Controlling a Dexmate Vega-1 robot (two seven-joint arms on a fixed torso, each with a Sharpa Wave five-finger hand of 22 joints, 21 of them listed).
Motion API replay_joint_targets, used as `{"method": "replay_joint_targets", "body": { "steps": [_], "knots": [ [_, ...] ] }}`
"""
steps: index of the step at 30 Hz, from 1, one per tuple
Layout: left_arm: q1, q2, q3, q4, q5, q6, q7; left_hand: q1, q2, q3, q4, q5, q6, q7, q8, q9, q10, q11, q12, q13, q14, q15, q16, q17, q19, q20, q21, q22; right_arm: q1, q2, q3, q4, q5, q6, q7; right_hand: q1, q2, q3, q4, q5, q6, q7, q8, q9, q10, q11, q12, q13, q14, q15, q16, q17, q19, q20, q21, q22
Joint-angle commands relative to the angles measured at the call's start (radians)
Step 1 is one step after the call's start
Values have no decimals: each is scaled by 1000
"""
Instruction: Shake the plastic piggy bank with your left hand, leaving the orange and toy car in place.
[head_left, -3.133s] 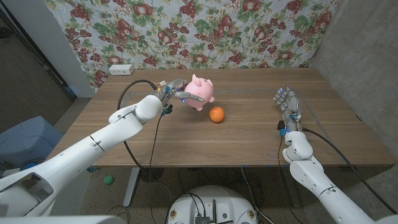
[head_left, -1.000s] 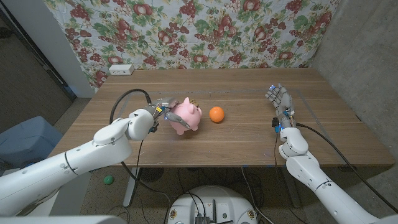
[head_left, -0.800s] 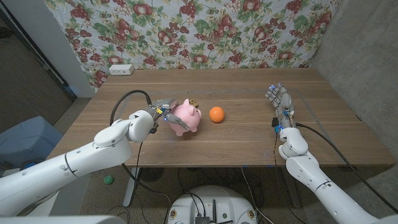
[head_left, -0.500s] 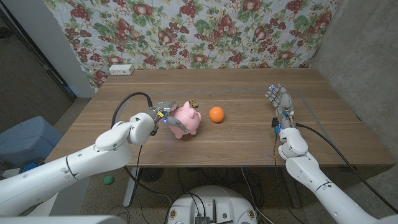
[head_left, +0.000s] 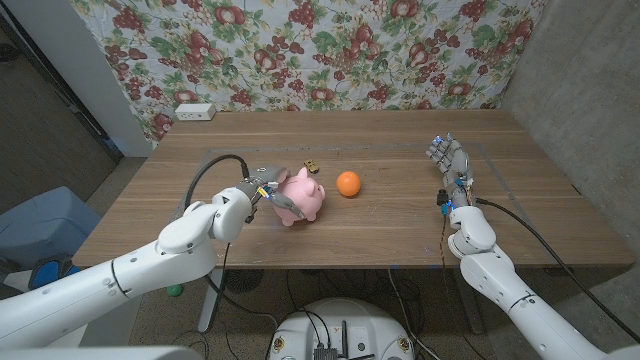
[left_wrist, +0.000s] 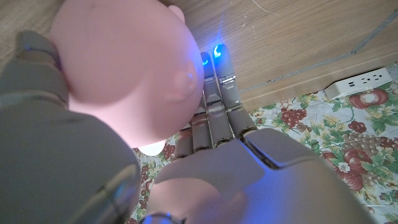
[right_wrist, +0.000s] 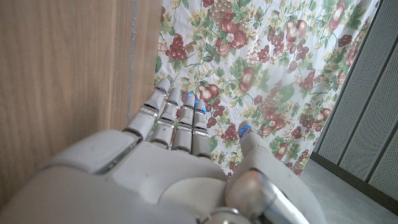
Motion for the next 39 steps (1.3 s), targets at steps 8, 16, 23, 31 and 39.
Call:
{"method": "replay_joint_targets", "body": {
  "steps": [8, 16, 23, 31, 39],
  "knots": [
    [41, -24, -3, 11, 144, 0, 3, 346, 419, 163, 26, -22, 279, -212, -68, -17, 189, -296, -10, -12, 154, -369, -49, -12, -63, -120, -27, -2, -13, 12, 4, 2, -7, 26, -4, 0, -3, 6, -3, 5, 8, -3, -3, 4, 5, 2, 1, 4, 6, -1, -3, 4, 8, 5, 7, 3],
    [54, -33, -10, 18, 202, -5, -8, 202, 407, 102, 52, -47, 229, -230, -100, -33, 104, -291, -15, -29, 85, -364, -93, -43, -96, -111, -95, -8, -13, 13, 4, 1, -13, 22, -10, 0, -3, 6, -3, 5, 7, -3, -3, 4, 6, 4, 1, 4, 6, -1, -3, 5, 9, 6, 7, 3],
    [61, -41, -22, 23, 230, -19, -27, 67, 366, 41, 61, -75, 217, -246, -109, -49, 65, -289, -12, -47, 31, -360, -117, -63, -124, -75, -158, -9, -11, 13, 3, -1, -16, 14, -15, -1, -3, 6, -2, 5, 7, -3, -4, 4, 5, 4, 1, 3, 6, 0, -3, 5, 9, 7, 7, 3],
    [65, -46, -29, 22, 262, -31, -68, -54, 319, 0, 54, -94, 109, -274, -165, -74, -25, -281, -20, -80, -75, -351, -168, -134, -178, -40, -252, -9, -15, 13, 4, -2, -16, 16, -17, -2, -4, 5, -1, 4, 7, -4, -4, 4, 4, 4, 0, 3, 8, -1, -3, 4, 11, 8, 8, 3],
    [63, -49, -26, 18, 309, -38, -122, -94, 288, -12, 36, -96, 40, -292, -209, -91, -138, -275, -30, -115, -184, -338, -189, -201, -209, -10, -311, -8, -24, 12, 8, -6, -19, 27, -17, -4, -4, 5, 0, 4, 7, -3, -3, 4, 3, 4, 0, 3, 13, -3, 0, 6, 11, 8, 8, 3]
  ]
}}
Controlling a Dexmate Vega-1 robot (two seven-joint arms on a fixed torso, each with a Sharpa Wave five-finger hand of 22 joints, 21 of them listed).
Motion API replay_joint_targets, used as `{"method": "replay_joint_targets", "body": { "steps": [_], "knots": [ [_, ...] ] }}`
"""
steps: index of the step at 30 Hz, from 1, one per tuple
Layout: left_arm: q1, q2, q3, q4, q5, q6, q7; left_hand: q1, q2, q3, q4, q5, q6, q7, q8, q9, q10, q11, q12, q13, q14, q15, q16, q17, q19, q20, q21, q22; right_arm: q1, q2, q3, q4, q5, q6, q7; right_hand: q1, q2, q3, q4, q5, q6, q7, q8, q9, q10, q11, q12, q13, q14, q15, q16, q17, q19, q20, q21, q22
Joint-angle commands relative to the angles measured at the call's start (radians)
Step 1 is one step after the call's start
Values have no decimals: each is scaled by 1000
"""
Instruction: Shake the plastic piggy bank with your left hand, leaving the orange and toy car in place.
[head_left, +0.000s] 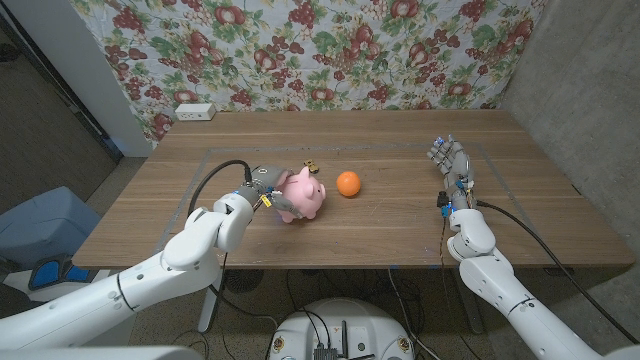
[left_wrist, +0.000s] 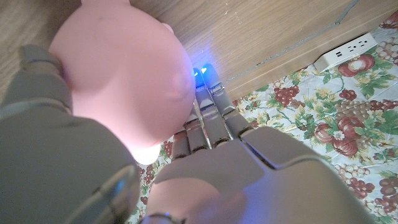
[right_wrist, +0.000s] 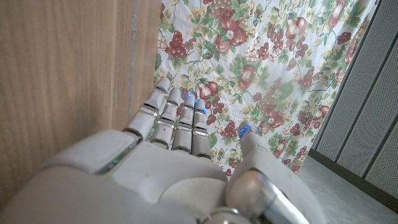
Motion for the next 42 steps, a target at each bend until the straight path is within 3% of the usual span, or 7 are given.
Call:
{"method": "replay_joint_targets", "body": {
  "steps": [1, 7, 14, 20, 28, 34, 42],
  "knots": [
    [-4, 8, -4, -3, 52, -43, -75, 8, 160, 9, 10, -3, 86, -135, -22, -3, 24, -61, -1, -14, -55, -129, -4, -30, -18, 5, -26, 2, -11, -1, 4, -5, -4, 10, -1, -4, -4, 4, 0, 4, 7, -2, -3, 4, 3, 4, 0, 3, 10, 0, 0, 6, 4, 1, 8, 3],
    [-14, -5, 5, -6, 109, -30, -156, -15, 140, -41, -2, -4, -43, -168, -74, -9, -149, -44, -2, -69, -220, -58, -5, -112, -80, 53, -112, 1, -16, -1, 7, -10, -3, 14, 0, -6, -5, 4, 0, 3, 7, -2, -3, 4, 3, 5, 0, 3, 9, 1, 0, 7, 6, 1, 9, 3],
    [3, -19, -5, -9, 155, -29, -174, -38, 160, -89, 5, 5, -250, -193, -91, -17, -360, 1, 1, -151, -402, 5, 0, -228, -163, 92, -249, 1, -24, -5, 9, -17, -5, 17, 1, -8, -5, 3, 1, 3, 6, -2, -4, 4, 2, 3, -1, 3, 9, 2, 0, 8, 7, 3, 9, 3],
    [18, -27, -19, -15, 179, -33, -187, -53, 171, -103, 8, 8, -319, -191, -82, -19, -467, 22, 5, -194, -534, 67, -4, -272, -252, 129, -346, 1, -30, -5, 13, -23, -2, 19, 0, -9, -6, 2, 2, 3, 7, -2, -3, 4, 3, 5, 0, 3, 9, 3, 0, 9, 6, 4, 9, 3],
    [28, -41, -31, -19, 214, -30, -224, -108, 179, -123, 14, 11, -534, -179, -95, -19, -699, 92, 3, -242, -804, 170, -8, -286, -451, 202, -531, 4, -36, -7, 15, -29, -2, 18, 1, -11, -6, 1, 3, 2, 6, -1, -3, 4, 3, 4, 0, 3, 9, 2, 0, 9, 6, 5, 9, 3],
    [48, -43, -62, -25, 190, -46, -206, -178, 192, -134, 28, 12, -719, -160, -93, -19, -898, 129, 5, -253, -1011, 211, -9, -285, -597, 234, -659, 7, -41, -9, 16, -36, -5, 12, -4, -13, -6, 0, 4, 2, 6, -1, -3, 4, 3, 6, 0, 4, 9, 5, 0, 9, 6, 6, 8, 3],
    [87, -14, -167, -32, -25, -138, -134, -268, 198, -159, 59, 17, -819, -160, -96, -19, -989, 149, 8, -256, -1093, 229, -1, -280, -668, 252, -720, 11, -39, -7, 15, -34, -6, 9, -6, -16, -7, -1, 6, 1, 5, 0, -4, 4, 3, 6, 0, 4, 9, 5, 0, 10, 6, 7, 8, 3]
  ]
}}
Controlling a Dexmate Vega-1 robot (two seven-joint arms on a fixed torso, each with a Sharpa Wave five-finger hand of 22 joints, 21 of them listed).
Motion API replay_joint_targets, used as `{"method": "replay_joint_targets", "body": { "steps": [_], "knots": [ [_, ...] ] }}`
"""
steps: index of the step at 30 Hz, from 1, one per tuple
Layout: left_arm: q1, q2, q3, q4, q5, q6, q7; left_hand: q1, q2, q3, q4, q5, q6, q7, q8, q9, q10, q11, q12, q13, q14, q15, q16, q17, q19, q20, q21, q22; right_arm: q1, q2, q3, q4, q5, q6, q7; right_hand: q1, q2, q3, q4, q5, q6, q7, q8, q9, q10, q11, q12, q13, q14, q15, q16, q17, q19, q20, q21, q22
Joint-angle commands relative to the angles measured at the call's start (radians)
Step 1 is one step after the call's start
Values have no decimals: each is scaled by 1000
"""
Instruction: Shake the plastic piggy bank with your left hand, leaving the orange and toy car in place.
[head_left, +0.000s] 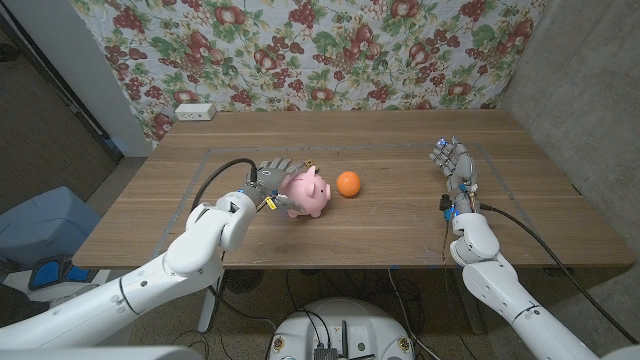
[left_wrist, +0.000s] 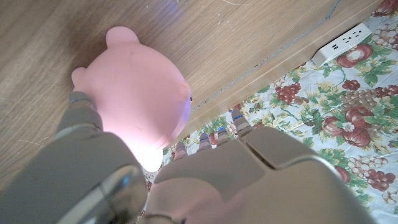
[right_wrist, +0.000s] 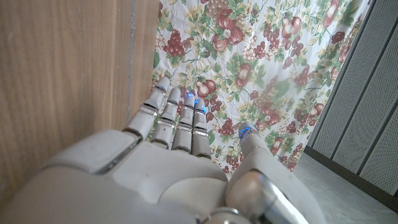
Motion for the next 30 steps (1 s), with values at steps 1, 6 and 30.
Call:
{"method": "replay_joint_targets", "body": {
  "steps": [1, 6, 30],
  "knots": [
    [50, 24, -123, -7, -237, -104, 76, -43, 2, -11, 18, 7, -248, 3, -4, 0, -274, 16, 5, 2, -182, 12, 6, 5, -144, 13, -20, 4, -2, 1, 0, -3, -3, -8, -5, -5, 4, -1, 6, 1, 5, -1, -4, 4, 2, 6, -1, 4, 8, 5, -1, 5, 3, 4, 8, 3],
    [78, 40, -184, 8, -384, -168, 147, -110, 9, -31, 44, 12, -313, 12, -4, 1, -337, 24, 4, 2, -237, 22, 5, 8, -186, 13, -56, 6, 2, 1, -2, 0, -6, -10, -5, -6, 4, -2, 6, 1, 6, 0, -3, 4, 2, 5, -1, 4, 9, 5, -1, 5, 2, 4, 8, 3],
    [172, -71, -306, 308, -785, -726, 683, -294, 126, -30, 96, 2, -157, -24, 70, -8, -254, -12, 62, -14, -191, -25, 46, -7, -124, 5, -104, 6, 6, -9, -9, -4, 4, -35, 3, -15, 2, -6, 11, -1, 6, 3, -3, 4, 2, 10, -1, 3, 6, 9, -2, 6, 0, 7, 7, 3]
  ]
}}
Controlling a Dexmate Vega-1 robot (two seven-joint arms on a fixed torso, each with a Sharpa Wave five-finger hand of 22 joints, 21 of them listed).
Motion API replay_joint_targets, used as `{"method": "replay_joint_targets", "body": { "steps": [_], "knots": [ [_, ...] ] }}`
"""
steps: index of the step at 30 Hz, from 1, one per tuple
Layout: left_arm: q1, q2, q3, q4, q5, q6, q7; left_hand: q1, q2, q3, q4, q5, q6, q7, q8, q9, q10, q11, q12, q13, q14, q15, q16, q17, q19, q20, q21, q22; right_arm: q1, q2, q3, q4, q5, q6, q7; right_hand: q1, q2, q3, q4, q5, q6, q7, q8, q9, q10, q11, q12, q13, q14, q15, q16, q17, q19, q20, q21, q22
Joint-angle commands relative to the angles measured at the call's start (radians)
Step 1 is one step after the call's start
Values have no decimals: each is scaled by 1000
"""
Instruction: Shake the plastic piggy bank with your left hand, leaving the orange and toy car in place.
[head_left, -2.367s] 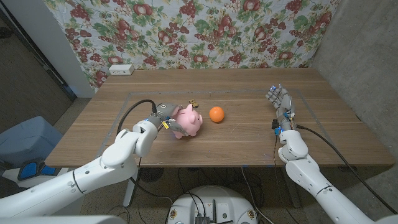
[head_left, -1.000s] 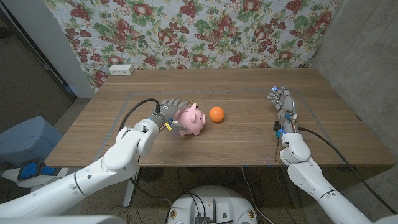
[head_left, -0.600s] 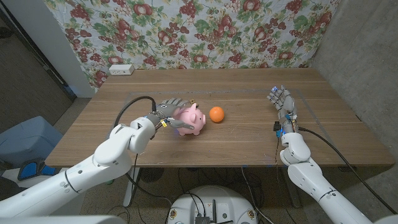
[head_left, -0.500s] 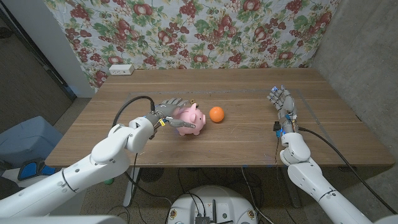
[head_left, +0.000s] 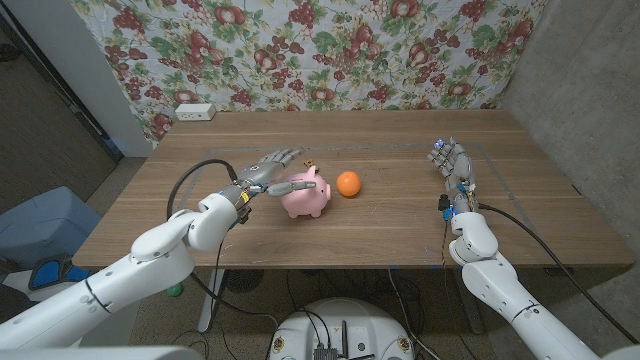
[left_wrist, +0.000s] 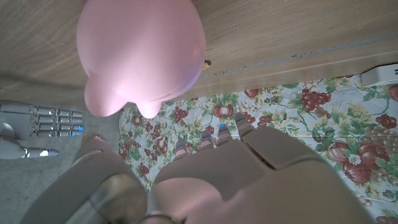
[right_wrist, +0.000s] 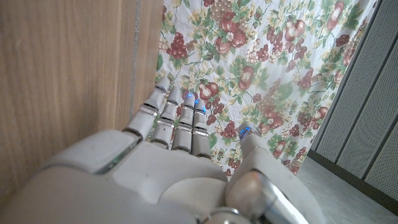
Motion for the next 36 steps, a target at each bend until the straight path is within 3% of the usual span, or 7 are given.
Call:
{"method": "replay_joint_targets", "body": {
  "steps": [1, 12, 17, 18, 23, 30, 36],
  "knots": [
    [16, -86, -49, 177, -227, -342, 212, -16, 11, 12, -4, 0, -142, -15, 12, 0, -231, -23, 14, -1, -180, -24, 10, -1, -111, 1, 7, 1, -1, -6, -2, -4, 5, -7, 4, -5, -9, -2, 7, -1, 6, 3, -3, 4, 1, 9, -1, 3, 0, 4, -3, 1, -1, 7, 7, 3],
    [-44, -184, -25, 339, -393, -601, 197, -58, 55, 29, -6, 4, -13, -13, 20, -4, -139, -49, 12, -6, -75, -73, 13, -6, 3, -55, 17, -3, 1, -18, -7, -12, -3, -24, 5, -13, -14, -7, 10, -4, 7, 6, -3, 4, 0, 11, -2, 2, -5, 6, -6, 0, -1, 10, 7, 3],
    [-70, -224, -14, 406, -505, -691, 139, -85, 81, 41, -8, 9, 54, 28, 15, -6, -65, -69, 12, -8, -16, -109, 8, -9, 76, -131, 21, -4, -1, -24, -6, -12, 0, -16, 18, -17, -19, -10, 9, -5, 6, 7, -3, 4, -11, 14, -7, 1, -13, 4, -11, -2, -3, 11, 6, 3],
    [-76, -231, -11, 420, -532, -709, 122, -98, 112, 55, 1, 13, 79, 44, 9, -7, -37, -73, 10, -9, -2, -132, 2, -9, 102, -162, 20, -5, -1, -27, -7, -10, 1, -12, 25, -18, -22, -11, 9, -5, 5, 7, -4, 4, -15, 14, -9, 1, -14, 5, -12, -2, -3, 12, 5, 3],
    [-98, -264, -1, 472, -615, -759, 66, -134, 190, 109, 51, 30, 128, 91, -15, -9, 18, -100, -1, -11, 35, -160, -7, -9, 149, -202, 10, -6, 0, -43, -9, -13, -7, -14, 41, -23, -33, -18, 4, -6, -2, 2, -7, 3, -35, 8, -17, -2, -34, 3, -24, -7, -13, 8, 1, 2],
    [-126, -320, 14, 540, -772, -814, -28, -134, 217, 260, 137, 70, 157, 148, -45, -9, 53, -92, -22, -12, 69, -163, -20, -13, 204, -262, -5, -9, 15, -62, -16, -2, -2, -5, 90, -35, -50, -30, -5, -8, -10, -8, -10, 2, -60, 1, -25, -11, -86, -14, -52, -20, -30, -30, -7, 0],
    [-147, -355, 26, 583, -887, -814, -102, -117, 218, 331, 154, 81, 158, 164, -51, -9, 53, -83, -29, -12, 73, -159, -25, -13, 216, -272, -15, -10, 22, -73, -19, 2, 5, -2, 116, -36, -59, -34, -15, -8, -25, 5, -15, 0, -79, -9, -30, -18, -111, -30, -68, -31, -35, -60, -10, -2]
  ]
}}
